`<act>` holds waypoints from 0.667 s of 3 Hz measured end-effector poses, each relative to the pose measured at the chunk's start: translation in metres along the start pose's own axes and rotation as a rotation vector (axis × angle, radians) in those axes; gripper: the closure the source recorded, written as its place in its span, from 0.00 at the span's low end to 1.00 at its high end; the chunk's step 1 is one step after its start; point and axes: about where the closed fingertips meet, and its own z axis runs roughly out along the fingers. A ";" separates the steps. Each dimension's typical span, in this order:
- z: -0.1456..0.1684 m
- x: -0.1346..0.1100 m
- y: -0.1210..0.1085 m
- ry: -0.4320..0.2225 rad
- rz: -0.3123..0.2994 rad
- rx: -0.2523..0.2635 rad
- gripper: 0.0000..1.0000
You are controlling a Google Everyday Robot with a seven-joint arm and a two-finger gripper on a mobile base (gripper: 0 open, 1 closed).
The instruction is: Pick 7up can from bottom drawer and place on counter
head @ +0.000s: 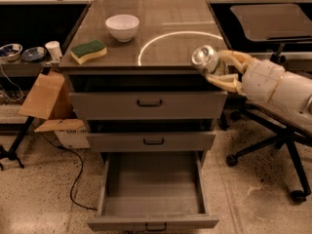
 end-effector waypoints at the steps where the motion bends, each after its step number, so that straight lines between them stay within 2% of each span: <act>1: 0.019 0.010 -0.049 0.001 -0.035 0.108 1.00; 2: 0.040 0.022 -0.091 0.009 -0.039 0.190 1.00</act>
Offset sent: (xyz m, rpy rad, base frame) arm 0.1473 -0.0440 0.0587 0.0951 -0.1418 -0.2507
